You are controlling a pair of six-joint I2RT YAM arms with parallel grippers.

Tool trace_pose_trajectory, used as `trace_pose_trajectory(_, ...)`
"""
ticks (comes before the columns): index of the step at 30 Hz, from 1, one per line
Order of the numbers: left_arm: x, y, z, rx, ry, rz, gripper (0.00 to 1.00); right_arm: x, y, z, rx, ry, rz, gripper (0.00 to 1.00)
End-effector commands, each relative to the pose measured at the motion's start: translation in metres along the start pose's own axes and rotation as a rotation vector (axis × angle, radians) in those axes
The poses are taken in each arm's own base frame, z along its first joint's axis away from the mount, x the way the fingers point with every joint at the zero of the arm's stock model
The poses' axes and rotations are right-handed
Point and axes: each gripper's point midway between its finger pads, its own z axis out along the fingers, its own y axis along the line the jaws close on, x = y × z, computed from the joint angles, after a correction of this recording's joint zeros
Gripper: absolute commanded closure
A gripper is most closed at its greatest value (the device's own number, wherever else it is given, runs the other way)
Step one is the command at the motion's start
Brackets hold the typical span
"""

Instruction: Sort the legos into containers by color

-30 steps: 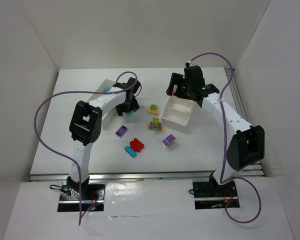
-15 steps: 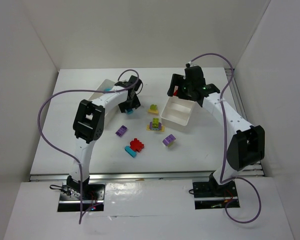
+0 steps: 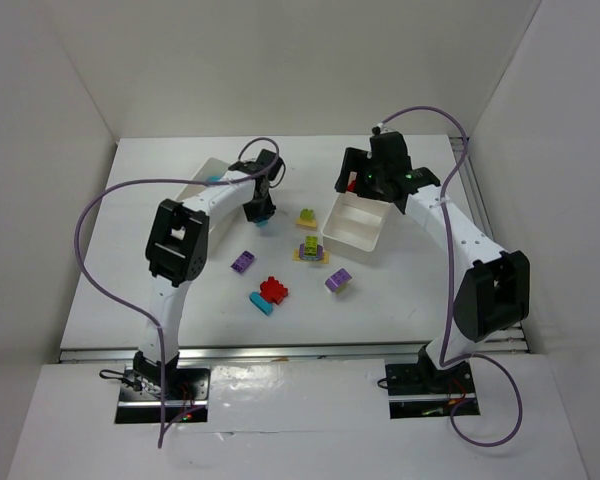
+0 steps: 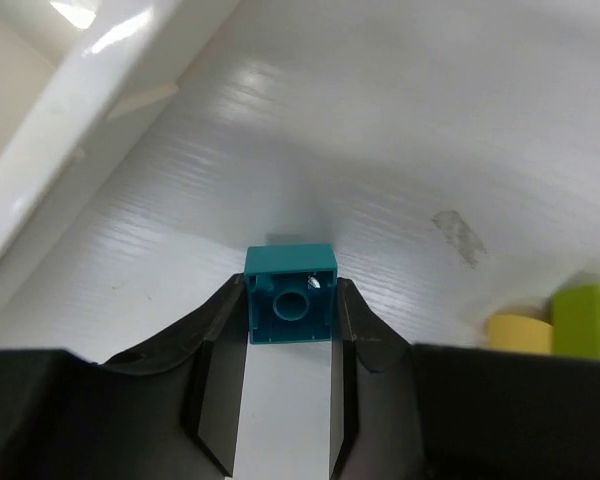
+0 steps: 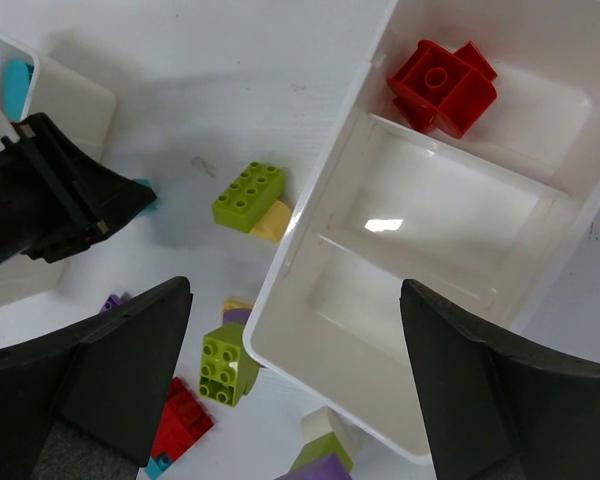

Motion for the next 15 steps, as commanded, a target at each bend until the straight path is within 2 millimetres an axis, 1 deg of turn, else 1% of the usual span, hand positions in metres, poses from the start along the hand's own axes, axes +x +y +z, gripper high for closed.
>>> trace_pose_trajectory(1,-0.046,-0.024,-0.073,0.163,-0.114,0.013,1.0,-0.009,-0.004,-0.003,0.008,-0.023,0.009,0.08)
trace_pose_trajectory(2,-0.055,-0.027,-0.085,0.185,-0.14,0.012,1.0,-0.009,-0.004,-0.003,0.008,-0.023,0.009,0.08)
trace_pose_trajectory(3,-0.059,-0.027,-0.094,0.193,-0.149,0.009,1.0,-0.008,-0.002,-0.003,-0.002,-0.018,0.009,0.08)
trace_pose_trajectory(4,-0.071,-0.024,-0.105,0.209,-0.177,-0.001,1.0,-0.01,-0.001,-0.003,-0.006,-0.026,0.009,0.08)
trace_pose_trajectory(5,-0.075,-0.024,-0.108,0.23,-0.169,-0.01,1.0,-0.01,-0.001,-0.003,-0.006,-0.026,0.009,0.08)
trace_pose_trajectory(6,-0.089,-0.017,-0.115,0.248,-0.183,-0.04,1.0,-0.01,0.0,-0.003,-0.014,-0.022,0.009,0.08)
trace_pose_trajectory(8,-0.101,-0.009,-0.117,0.262,-0.178,-0.068,1.0,-0.01,0.0,-0.003,-0.014,-0.022,0.009,0.08)
trace_pose_trajectory(9,-0.113,-0.001,-0.114,0.262,-0.184,-0.084,1.0,-0.01,0.0,-0.003,-0.014,-0.022,0.009,0.08)
trace_pose_trajectory(10,-0.121,0.005,-0.115,0.26,-0.194,-0.099,1.0,-0.01,0.0,-0.003,-0.014,-0.022,0.009,0.08)
trace_pose_trajectory(11,-0.122,0.009,-0.107,0.25,-0.179,-0.097,1.0,-0.01,0.0,-0.003,-0.014,-0.022,0.009,0.08)
trace_pose_trajectory(12,-0.131,0.017,-0.098,0.241,-0.177,-0.118,1.0,-0.01,0.0,-0.003,-0.014,-0.022,0.009,0.08)
trace_pose_trajectory(14,-0.137,0.023,-0.087,0.238,-0.163,-0.137,1.0,-0.012,-0.004,-0.003,-0.007,-0.025,0.014,0.08)
trace_pose_trajectory(15,-0.147,0.028,-0.083,0.244,-0.168,-0.143,1.0,-0.012,-0.004,-0.003,-0.007,-0.025,0.014,0.08)
